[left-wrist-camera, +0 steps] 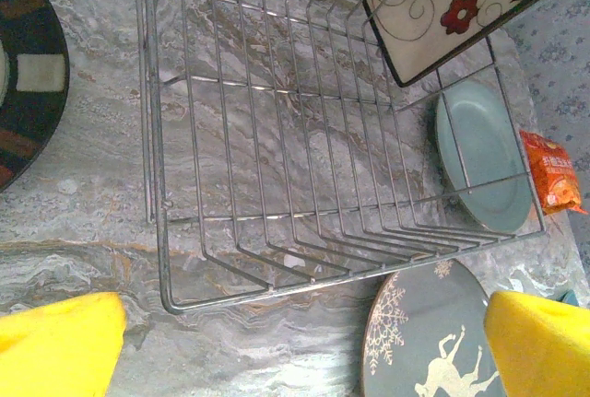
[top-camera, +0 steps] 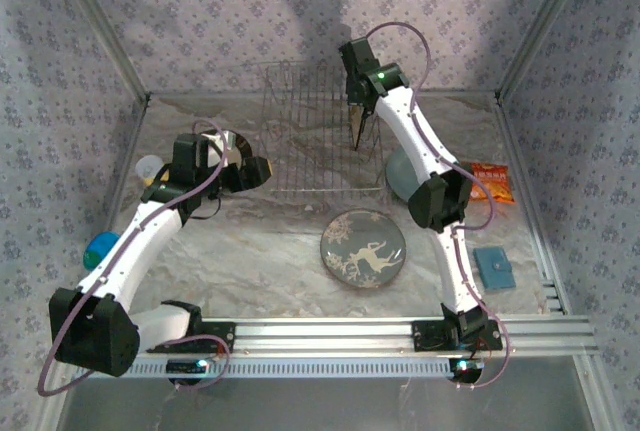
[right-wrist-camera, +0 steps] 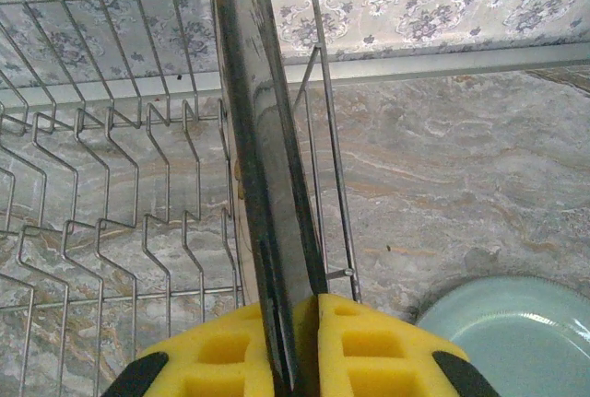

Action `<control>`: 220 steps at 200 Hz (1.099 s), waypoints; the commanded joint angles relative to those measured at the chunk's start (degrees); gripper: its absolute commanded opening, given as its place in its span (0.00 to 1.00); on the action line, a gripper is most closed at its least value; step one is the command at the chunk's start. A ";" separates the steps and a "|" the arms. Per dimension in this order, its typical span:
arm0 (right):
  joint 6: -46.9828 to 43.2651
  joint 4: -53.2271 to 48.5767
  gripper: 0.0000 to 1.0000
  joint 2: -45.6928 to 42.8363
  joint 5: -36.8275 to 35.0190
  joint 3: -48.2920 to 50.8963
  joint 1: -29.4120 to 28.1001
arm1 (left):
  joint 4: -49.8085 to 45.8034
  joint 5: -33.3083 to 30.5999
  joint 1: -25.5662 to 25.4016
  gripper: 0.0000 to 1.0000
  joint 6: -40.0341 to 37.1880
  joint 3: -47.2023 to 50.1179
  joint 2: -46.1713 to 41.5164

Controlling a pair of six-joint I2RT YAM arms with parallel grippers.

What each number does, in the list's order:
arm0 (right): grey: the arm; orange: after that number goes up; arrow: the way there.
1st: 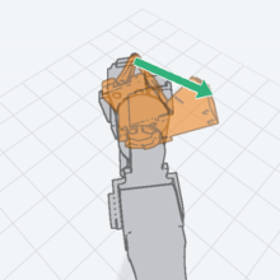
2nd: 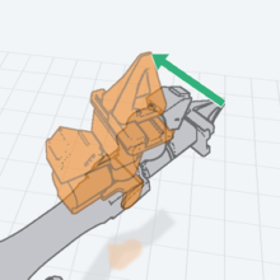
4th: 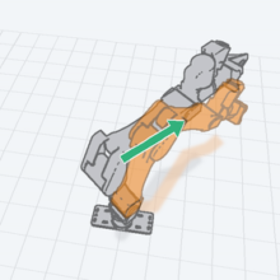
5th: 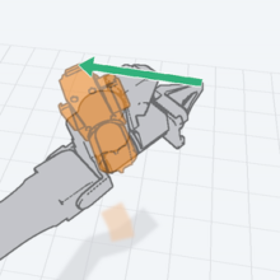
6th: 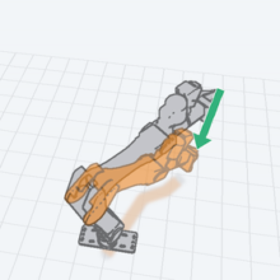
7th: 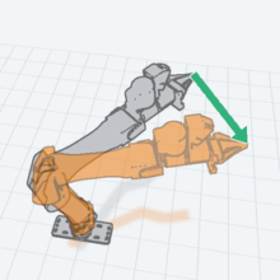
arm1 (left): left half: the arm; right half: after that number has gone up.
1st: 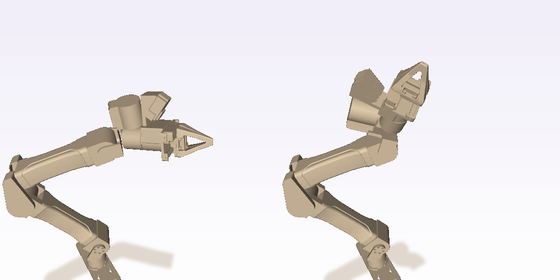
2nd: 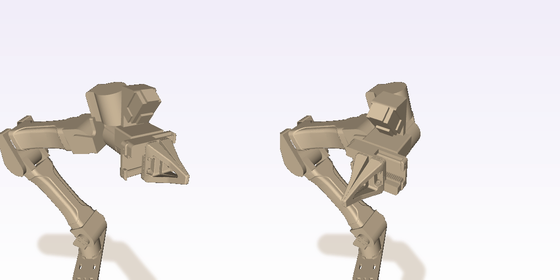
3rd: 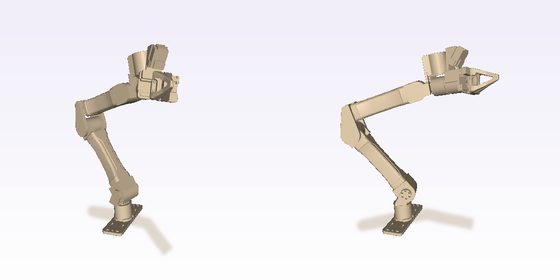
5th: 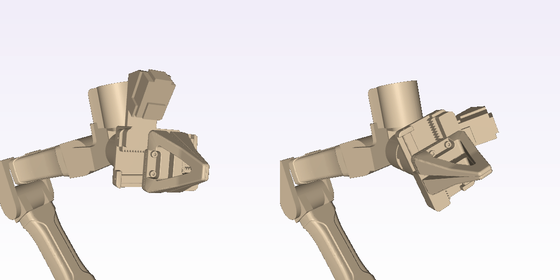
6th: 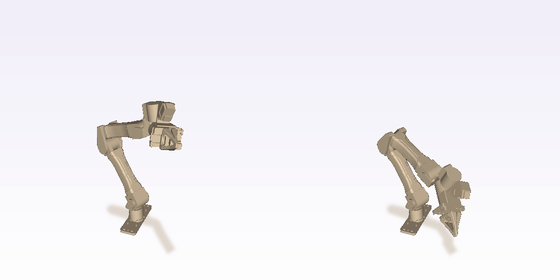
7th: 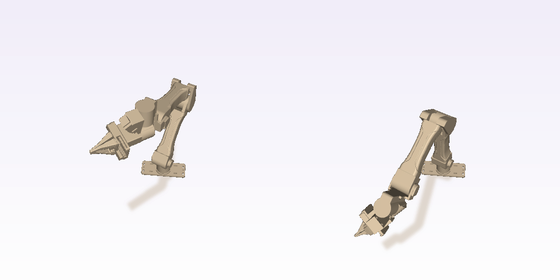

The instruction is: Load the plates into the dish rack

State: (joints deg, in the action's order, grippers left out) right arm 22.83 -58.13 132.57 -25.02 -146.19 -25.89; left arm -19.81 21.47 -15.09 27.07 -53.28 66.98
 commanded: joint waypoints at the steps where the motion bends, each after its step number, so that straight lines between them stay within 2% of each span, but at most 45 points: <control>1: -1.01 7.42 0.00 -1.88 -5.40 -4.37 0.54 | 0.87 1.14 0.41 0.99 -0.55 0.20 -0.01; 220: -5.24 15.41 0.00 1.81 -9.11 -7.79 0.37 | -0.05 1.47 1.10 0.99 -2.14 1.07 -0.47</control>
State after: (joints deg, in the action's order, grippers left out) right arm 18.74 -53.36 136.64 -27.44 -149.23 -26.06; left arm -19.88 21.65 -14.24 26.00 -52.31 66.76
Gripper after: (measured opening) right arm 0.121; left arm 0.989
